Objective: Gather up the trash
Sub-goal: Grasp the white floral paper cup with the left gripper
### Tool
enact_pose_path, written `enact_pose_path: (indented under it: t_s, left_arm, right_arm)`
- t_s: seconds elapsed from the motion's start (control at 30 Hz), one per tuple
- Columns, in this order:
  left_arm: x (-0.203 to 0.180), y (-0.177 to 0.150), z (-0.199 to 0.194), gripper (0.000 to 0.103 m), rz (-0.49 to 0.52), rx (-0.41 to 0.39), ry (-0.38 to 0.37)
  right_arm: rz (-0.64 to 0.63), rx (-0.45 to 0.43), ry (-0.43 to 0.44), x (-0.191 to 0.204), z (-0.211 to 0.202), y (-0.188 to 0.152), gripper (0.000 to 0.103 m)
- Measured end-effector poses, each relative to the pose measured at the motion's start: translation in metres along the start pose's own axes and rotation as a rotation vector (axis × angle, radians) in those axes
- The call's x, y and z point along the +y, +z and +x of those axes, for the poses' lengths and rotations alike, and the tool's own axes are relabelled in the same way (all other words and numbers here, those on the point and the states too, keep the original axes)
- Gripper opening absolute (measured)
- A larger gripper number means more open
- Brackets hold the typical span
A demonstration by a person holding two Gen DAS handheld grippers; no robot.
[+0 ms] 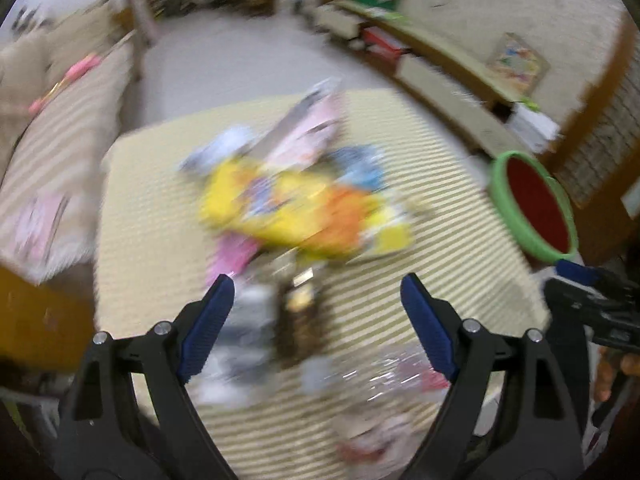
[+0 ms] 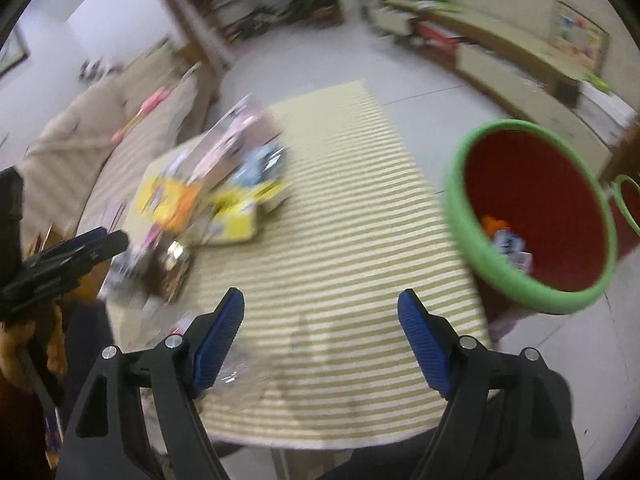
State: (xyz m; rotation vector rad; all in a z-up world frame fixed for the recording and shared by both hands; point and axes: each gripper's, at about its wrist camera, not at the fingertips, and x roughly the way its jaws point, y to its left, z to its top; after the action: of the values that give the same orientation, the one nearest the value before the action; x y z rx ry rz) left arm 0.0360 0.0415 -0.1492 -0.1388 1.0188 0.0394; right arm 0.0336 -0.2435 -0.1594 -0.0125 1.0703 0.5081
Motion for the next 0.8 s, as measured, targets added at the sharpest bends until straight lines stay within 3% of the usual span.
enact_pose_path:
  t_s: [0.1,0.23,0.27,0.37,0.47,0.57,0.8]
  left_arm:
    - [0.031,-0.014,0.010,0.082,-0.078,0.046,0.017]
    - [0.047,-0.020,0.028,0.081,-0.126,0.105,-0.026]
    - [0.049,-0.021,0.033,0.078,-0.142,0.116,-0.042]
    - [0.055,-0.028,0.043,0.057,-0.173,0.142,-0.065]
    - [0.061,-0.033,0.044,0.048,-0.207,0.145,-0.103]
    - [0.067,-0.036,0.040,0.048,-0.230,0.128,-0.115]
    - [0.070,-0.036,0.025,0.048,-0.228,0.080,-0.097]
  right_arm:
    - [-0.075,0.042,0.017,0.025,0.011,0.001,0.077]
    - [-0.135,0.085,0.052,0.054,0.017,-0.001,0.077]
    - [-0.161,0.097,0.063,0.063,0.017,-0.002,0.077]
    - [-0.273,0.148,0.107,0.093,0.018,-0.017,0.077]
    - [-0.373,0.217,0.168,0.119,0.023,-0.038,0.077]
    - [-0.394,0.277,0.220,0.134,0.038,-0.055,0.077]
    - [-0.407,0.345,0.239,0.151,0.071,-0.069,0.075]
